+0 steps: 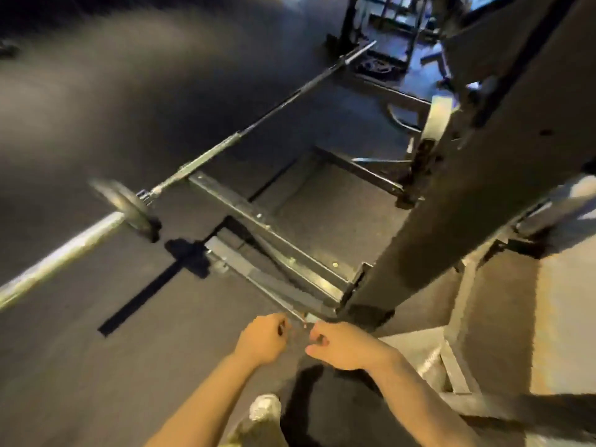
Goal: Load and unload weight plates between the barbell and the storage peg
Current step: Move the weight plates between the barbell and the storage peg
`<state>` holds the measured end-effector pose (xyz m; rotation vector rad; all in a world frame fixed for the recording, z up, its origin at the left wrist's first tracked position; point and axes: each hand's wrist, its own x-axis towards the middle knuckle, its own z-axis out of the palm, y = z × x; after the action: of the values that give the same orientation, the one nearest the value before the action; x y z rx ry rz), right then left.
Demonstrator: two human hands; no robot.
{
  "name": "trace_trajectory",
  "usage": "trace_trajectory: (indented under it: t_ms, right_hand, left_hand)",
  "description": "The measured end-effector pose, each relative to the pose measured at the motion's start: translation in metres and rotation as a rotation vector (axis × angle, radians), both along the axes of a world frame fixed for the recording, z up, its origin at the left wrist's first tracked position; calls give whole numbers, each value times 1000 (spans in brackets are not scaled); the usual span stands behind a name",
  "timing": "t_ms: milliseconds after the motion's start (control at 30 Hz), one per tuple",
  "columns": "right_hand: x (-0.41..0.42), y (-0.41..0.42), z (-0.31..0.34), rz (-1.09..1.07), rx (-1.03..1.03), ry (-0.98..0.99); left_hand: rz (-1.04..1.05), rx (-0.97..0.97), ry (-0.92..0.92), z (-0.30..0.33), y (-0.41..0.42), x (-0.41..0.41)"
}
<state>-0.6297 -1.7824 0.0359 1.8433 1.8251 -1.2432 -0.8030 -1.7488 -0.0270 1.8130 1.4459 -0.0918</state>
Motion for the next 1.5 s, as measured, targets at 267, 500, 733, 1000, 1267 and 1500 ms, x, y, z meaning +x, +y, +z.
trace_trajectory:
  t_ms: [267,500,733,1000,1267,1500]
  right_hand:
    - [-106,93,-20,234,-42,1]
    - [-201,148,-38,492,-73,1]
    - [-258,193,-42,601,-52,9]
    - [-302,310,-77,675,-14,-15]
    - [-356,444,-93,674,-1,-95]
    - [-375,472,-115,739,-102,-113]
  left_hand:
    - [385,-123,-55,-23,19,-121]
    - [739,-79,-78,-25,21,-198]
    - [977,-134,-122,-27,17,-235]
    - [1152,-174,-166,-29,73,-264]
    - [1248,-119,-96,-16,182,-308]
    - [1206,-161,-181,-28,276,-311]
